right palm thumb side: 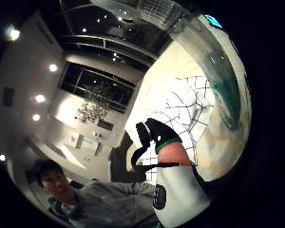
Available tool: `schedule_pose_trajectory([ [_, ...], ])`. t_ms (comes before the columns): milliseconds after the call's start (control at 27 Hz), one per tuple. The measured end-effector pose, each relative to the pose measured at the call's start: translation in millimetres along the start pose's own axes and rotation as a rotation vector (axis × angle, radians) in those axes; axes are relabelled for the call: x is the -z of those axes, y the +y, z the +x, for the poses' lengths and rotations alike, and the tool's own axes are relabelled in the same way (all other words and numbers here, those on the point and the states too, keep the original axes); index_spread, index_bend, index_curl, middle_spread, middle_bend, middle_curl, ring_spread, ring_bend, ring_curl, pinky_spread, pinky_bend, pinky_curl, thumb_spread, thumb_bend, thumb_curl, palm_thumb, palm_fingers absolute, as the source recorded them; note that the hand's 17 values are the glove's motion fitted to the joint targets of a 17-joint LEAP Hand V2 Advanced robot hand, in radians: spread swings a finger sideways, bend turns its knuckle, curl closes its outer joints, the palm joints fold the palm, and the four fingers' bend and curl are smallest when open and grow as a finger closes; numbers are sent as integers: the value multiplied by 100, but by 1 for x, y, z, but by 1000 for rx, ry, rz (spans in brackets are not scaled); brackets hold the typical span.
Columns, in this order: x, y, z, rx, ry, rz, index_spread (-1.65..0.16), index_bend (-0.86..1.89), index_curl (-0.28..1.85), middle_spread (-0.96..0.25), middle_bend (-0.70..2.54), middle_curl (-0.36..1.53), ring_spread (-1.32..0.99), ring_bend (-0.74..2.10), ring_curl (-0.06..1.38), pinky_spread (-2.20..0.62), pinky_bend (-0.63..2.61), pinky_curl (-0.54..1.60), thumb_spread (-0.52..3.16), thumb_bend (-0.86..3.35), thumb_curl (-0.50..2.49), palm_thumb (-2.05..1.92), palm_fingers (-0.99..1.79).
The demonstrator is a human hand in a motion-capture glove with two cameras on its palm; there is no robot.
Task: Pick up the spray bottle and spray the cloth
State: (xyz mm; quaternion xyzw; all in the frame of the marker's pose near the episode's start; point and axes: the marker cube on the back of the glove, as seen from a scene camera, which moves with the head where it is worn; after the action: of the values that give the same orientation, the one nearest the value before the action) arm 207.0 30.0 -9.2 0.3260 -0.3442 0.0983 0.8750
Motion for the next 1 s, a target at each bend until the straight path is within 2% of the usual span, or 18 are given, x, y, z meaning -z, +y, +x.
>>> schedule_pose_trajectory([
  [185, -13, -25, 2, -38, -179, 38, -37, 8, 11, 3, 21, 32, 8, 33, 26, 26, 56, 36, 94, -3, 33, 62, -4],
  [481, -32, -51, -5, -72, -300, 180, -33, 9, 11, 2, 28, 33, 9, 50, 29, 24, 57, 35, 90, -2, 35, 69, 27],
  [630, -33, -66, -5, -178, -311, 232, -29, 28, 19, -3, 40, 37, 1, 55, 29, 18, 42, 29, 87, 0, 37, 78, 84],
  [704, -35, -72, -3, -169, -315, 254, -26, 29, 21, -4, 42, 38, -4, 57, 30, 10, 40, 29, 86, 1, 38, 82, 106],
  [815, -39, -76, -2, -146, -317, 225, -24, 29, 26, -5, 44, 40, -8, 61, 35, -3, 43, 32, 80, 4, 42, 92, 130],
  [1000, -47, -90, -8, -219, -298, 148, -23, 31, 33, -8, 54, 45, -11, 68, 41, -15, 40, 34, 58, 1, 49, 97, 141],
])
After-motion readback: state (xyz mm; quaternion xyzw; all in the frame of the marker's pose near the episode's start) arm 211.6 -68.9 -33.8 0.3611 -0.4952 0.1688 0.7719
